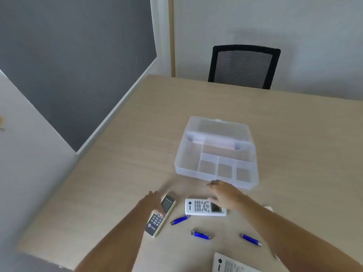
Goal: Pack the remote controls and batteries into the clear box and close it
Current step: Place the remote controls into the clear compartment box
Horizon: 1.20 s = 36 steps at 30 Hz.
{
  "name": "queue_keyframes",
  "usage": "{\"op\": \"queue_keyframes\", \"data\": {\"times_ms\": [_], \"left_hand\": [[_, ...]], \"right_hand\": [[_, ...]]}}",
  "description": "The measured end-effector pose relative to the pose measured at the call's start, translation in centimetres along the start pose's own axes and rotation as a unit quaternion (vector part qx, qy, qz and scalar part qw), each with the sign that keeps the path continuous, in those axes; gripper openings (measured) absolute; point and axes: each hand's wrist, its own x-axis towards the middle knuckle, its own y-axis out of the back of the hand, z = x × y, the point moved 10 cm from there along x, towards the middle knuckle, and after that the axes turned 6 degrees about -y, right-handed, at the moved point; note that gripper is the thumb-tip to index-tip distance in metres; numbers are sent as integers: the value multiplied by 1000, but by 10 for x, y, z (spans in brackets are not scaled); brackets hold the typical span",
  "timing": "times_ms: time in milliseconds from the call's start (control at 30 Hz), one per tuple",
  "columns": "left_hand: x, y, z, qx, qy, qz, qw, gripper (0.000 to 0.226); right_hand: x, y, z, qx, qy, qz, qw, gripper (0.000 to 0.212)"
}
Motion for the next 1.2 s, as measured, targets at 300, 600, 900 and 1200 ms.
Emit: {"op": "queue_keyframes", "data": {"times_ms": [300, 600, 900, 1200], "left_hand": [[7, -23, -8, -38, 11, 88, 995, 71], [39, 139, 78, -304, -182, 311, 882, 57], [134, 99, 129, -206, -65, 181, 959, 76], [156, 83, 135, -60, -26, 184, 981, 68]], "right_hand": [[14, -84, 5, -46, -35, -97, 994, 56], [31, 48, 63, 235, -21, 81, 968, 66], [123, 48, 187, 121, -159, -61, 978, 64], [165, 4, 160, 109, -104, -121, 981, 45]]}}
